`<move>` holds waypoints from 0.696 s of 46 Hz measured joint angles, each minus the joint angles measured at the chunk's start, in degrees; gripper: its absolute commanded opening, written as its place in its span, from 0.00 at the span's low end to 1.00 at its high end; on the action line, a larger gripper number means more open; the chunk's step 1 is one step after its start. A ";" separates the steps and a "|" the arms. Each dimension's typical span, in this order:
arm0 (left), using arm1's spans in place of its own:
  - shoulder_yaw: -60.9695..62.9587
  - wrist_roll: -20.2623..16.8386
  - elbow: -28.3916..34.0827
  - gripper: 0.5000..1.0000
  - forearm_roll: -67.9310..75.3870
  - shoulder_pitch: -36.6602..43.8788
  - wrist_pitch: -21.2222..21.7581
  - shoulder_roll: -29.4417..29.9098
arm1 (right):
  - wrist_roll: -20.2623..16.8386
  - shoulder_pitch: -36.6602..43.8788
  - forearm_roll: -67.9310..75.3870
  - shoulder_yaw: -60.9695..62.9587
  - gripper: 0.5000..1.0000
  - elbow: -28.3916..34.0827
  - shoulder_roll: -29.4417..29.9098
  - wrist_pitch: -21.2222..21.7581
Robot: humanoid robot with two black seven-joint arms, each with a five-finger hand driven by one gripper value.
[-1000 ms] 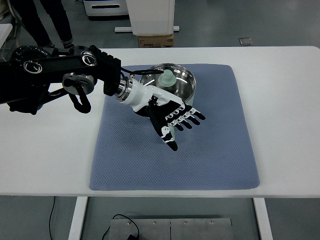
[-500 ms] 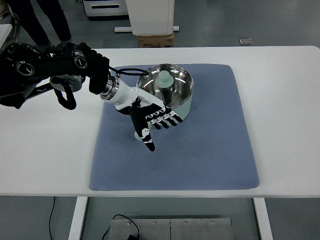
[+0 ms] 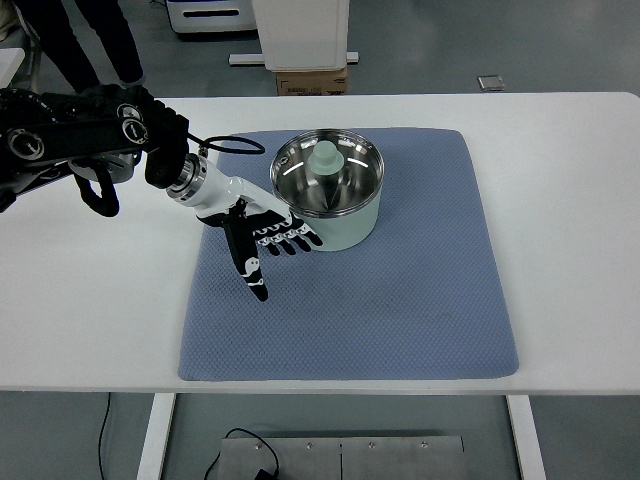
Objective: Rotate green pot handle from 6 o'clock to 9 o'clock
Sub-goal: 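Push the green handle with the left hand, swinging it toward the left arm, then sweep the left hand farther, turning the handle to point toward the left arm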
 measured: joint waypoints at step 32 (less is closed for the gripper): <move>1.34 -0.09 6.89 1.00 3.73 0.17 0.00 2.80 | 0.00 0.00 0.00 0.00 1.00 0.00 0.00 0.02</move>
